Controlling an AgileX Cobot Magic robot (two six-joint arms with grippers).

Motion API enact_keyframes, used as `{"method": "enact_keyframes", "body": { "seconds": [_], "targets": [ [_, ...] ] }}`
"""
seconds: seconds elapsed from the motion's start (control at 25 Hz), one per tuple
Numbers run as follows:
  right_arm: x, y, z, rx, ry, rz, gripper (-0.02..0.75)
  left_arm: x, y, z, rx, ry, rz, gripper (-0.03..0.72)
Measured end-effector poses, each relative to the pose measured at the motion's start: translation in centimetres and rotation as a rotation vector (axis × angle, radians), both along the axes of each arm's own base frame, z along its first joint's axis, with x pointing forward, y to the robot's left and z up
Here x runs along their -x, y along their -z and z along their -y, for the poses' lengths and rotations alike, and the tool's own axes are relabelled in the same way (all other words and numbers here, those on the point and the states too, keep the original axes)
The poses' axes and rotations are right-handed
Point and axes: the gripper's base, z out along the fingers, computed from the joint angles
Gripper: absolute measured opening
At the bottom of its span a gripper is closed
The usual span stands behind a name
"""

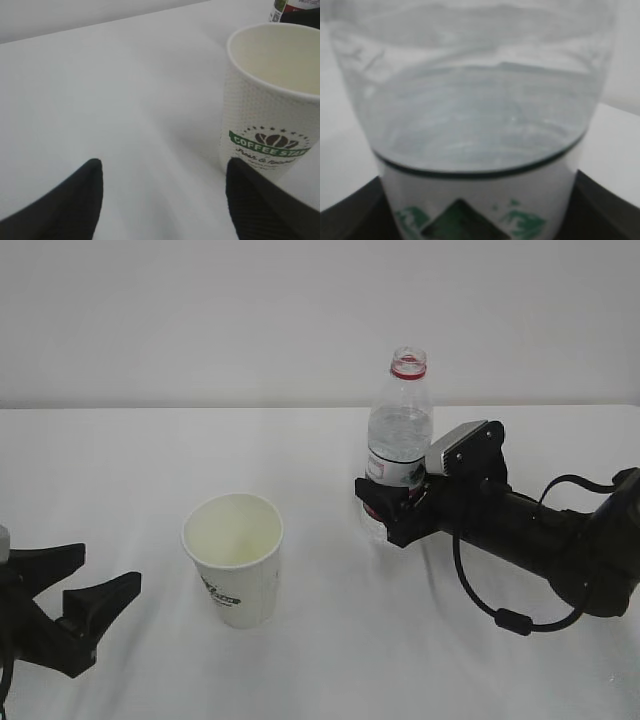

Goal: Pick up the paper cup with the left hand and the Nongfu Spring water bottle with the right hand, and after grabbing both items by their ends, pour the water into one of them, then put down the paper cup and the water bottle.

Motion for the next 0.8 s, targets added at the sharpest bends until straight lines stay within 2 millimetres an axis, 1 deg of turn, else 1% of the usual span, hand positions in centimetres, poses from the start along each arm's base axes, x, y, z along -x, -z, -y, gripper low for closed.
{"method": "enact_keyframes", "body": {
  "seconds": [0.08,0.24,0.36,0.8],
  "targets": [
    [0.02,0.00,-0.02,0.006,-0.005,0.005,0.571,0.00,0.00,0.00,0.000,0.000,0.000,0.557],
    [0.07,-0.02,-0.14,0.017,-0.023,0.015,0.507,0.02,0.00,0.03,0.000,0.004,0.000,0.556],
    [0.20,0.00,-0.24,0.025,-0.043,0.022,0.481,0.03,0.00,0.06,0.000,0.008,0.000,0.556],
    [0.35,0.00,-0.40,0.030,-0.068,0.026,0.473,0.20,0.01,0.34,-0.003,0.048,0.001,0.555]
  ]
}}
